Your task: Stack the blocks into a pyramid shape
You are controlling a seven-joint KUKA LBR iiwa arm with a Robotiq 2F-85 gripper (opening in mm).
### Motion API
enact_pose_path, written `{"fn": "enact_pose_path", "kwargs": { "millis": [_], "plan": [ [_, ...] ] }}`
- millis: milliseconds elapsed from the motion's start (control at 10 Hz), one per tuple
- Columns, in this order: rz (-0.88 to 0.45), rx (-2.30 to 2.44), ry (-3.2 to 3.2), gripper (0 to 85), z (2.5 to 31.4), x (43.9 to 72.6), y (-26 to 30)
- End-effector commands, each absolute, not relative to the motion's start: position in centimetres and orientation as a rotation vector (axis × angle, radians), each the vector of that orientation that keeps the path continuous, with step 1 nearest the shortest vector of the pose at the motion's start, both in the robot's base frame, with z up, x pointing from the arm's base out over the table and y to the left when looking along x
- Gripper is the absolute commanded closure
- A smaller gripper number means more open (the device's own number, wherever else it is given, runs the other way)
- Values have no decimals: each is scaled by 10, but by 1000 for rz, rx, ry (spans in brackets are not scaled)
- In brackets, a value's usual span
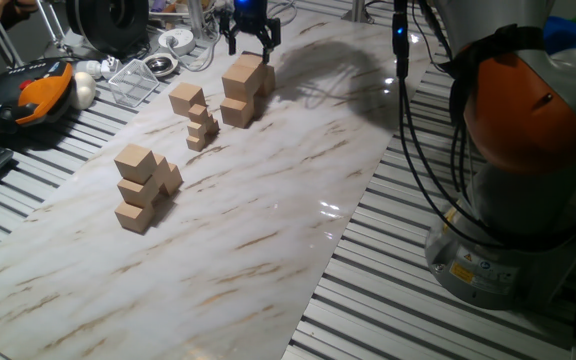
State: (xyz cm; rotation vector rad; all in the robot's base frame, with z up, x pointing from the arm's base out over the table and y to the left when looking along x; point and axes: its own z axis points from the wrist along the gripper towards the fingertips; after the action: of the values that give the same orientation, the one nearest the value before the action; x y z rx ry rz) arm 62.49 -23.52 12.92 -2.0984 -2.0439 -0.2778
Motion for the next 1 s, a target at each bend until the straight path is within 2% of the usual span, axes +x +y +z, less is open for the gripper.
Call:
{"fn": "enact_pose_path", "kwargs": {
  "millis": [0,500,600,900],
  "plan": [
    [-264,-2102,-2041,0,135,627,-234],
    [-206,-2137,-2079,0,169,648,-222],
    [-211,-2156,-2076,170,173,655,-217],
    [-240,-2214,-2078,170,167,671,-204]
  ]
}}
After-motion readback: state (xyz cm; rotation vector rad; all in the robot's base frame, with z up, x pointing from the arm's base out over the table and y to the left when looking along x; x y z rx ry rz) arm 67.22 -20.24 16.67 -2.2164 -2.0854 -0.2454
